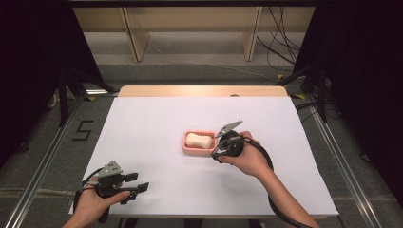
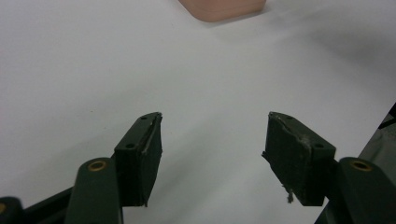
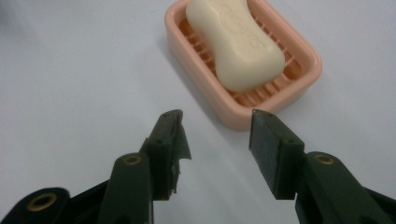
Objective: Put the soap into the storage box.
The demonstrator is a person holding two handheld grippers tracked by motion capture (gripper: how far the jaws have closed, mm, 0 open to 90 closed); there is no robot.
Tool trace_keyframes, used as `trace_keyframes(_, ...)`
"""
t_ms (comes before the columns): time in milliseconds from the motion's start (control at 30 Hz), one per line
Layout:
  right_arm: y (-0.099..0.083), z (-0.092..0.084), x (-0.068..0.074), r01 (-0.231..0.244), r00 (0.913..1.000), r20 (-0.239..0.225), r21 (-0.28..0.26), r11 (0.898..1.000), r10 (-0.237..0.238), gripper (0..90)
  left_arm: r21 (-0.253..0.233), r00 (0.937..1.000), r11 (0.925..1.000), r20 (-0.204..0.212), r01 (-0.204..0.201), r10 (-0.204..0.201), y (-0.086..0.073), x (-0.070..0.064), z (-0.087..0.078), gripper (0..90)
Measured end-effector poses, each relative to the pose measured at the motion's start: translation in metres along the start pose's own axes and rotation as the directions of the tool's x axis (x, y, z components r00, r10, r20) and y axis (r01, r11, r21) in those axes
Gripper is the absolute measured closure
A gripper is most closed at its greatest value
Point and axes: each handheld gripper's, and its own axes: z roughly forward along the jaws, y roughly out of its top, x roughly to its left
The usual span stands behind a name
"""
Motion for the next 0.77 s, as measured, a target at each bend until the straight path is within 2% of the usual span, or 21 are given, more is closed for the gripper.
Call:
trace_keyframes(67,-0.010,-0.001,0.002,-0.022,0.9997,-0.010,-0.001,1.000,0.022,54.6,-0.001,1.0000,1.0000,-0.001,0.005,-0.005,0.000,0.000,0.000,36.0)
trace_keyframes(133,-0.019,-0.003,0.002,-0.027,0.9996,0.003,-0.005,1.000,0.027,54.8,0.003,1.0000,1.0000,-0.006,0.004,-0.004,-0.001,0.000,0.001,36.0)
trace_keyframes(167,-0.024,-0.003,0.003,-0.051,0.9986,0.008,-0.012,0.999,0.052,54.8,0.000,0.9999,0.9999,-0.004,0.010,-0.010,-0.001,0.000,0.001,36.0)
trace_keyframes(233,-0.033,-0.005,0.002,-0.049,0.9986,0.017,-0.011,0.999,0.050,54.8,0.002,0.9999,1.0000,-0.005,0.009,-0.009,-0.001,0.000,0.001,36.0)
trace_keyframes(300,-0.043,-0.005,0.000,-0.026,0.9997,-0.003,-0.050,0.998,0.026,54.7,-0.001,0.9999,0.9999,-0.008,0.012,-0.012,-0.001,0.000,0.002,36.0)
trace_keyframes(333,-0.049,-0.005,-0.001,-0.048,0.9989,-0.001,-0.061,0.997,0.048,54.7,-0.001,0.9999,0.9999,-0.008,0.012,-0.012,-0.001,0.000,0.002,36.0)
trace_keyframes(400,-0.055,-0.003,-0.003,-0.062,0.9981,-0.004,-0.071,0.996,0.062,54.1,0.008,0.9998,0.9999,-0.017,0.014,-0.014,-0.001,0.000,0.001,36.0)
trace_keyframes(433,-0.059,-0.003,-0.005,-0.060,0.9982,0.004,-0.066,0.996,0.061,53.9,0.006,0.9999,0.9999,-0.002,0.011,-0.011,0.000,0.000,0.001,36.0)
trace_keyframes(500,-0.062,-0.006,-0.005,-0.106,0.9942,0.012,-0.069,0.992,0.107,53.3,0.003,0.9999,0.9999,-0.002,0.011,-0.011,0.000,-0.001,0.001,36.0)
trace_keyframes(567,-0.065,-0.005,-0.008,-0.089,0.9954,0.028,-0.077,0.993,0.092,52.8,0.007,1.0000,1.0000,0.002,0.007,-0.007,0.000,0.000,0.000,35.9)
trace_keyframes(600,-0.067,-0.004,-0.008,-0.097,0.9944,0.032,-0.088,0.991,0.101,52.4,0.007,1.0000,0.9999,0.001,0.010,-0.010,-0.001,0.001,0.001,35.9)
trace_keyframes(633,-0.068,-0.005,-0.008,-0.115,0.9929,0.024,-0.063,0.991,0.116,52.2,0.004,0.9999,0.9999,0.002,0.011,-0.011,-0.001,0.001,0.001,35.9)
trace_keyframes(767,-0.069,-0.005,-0.009,-0.130,0.9908,0.030,-0.065,0.989,0.132,51.8,0.004,0.9999,0.9999,0.008,0.012,-0.012,-0.001,0.000,0.001,35.8)
